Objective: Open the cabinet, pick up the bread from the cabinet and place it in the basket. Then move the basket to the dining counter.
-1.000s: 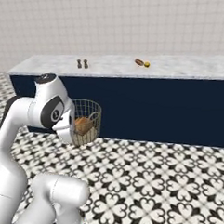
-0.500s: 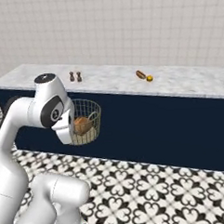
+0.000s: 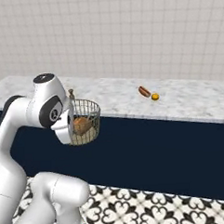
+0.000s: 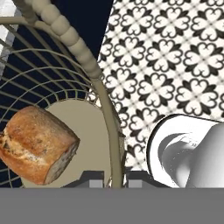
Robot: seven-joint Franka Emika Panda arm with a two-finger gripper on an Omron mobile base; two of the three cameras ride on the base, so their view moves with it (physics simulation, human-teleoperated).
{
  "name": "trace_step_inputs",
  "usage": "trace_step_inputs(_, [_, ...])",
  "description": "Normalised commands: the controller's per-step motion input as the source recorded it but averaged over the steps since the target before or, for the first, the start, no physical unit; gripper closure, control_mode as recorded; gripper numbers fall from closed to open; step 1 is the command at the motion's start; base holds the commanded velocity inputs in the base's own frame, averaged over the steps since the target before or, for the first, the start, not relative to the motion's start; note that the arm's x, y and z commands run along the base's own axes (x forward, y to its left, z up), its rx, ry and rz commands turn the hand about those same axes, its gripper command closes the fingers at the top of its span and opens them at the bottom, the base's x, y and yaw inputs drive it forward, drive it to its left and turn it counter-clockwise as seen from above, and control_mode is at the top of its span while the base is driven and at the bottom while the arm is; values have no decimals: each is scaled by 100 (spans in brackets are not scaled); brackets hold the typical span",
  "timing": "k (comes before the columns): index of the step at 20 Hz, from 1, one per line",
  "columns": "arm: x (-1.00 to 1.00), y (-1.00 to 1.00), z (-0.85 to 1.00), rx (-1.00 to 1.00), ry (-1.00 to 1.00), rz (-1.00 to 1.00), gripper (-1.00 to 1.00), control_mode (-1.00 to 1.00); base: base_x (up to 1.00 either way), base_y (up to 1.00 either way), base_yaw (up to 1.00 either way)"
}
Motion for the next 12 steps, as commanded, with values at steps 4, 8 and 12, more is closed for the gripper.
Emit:
trace_step_inputs(4, [0,0,0,0,0,0,100,100,100,4,-4])
trace_step_inputs(8, [0,0,0,0,0,0,100,100,95,36,-1])
trace_step_inputs(12, [0,0,0,0,0,0,100,100,76,40,5])
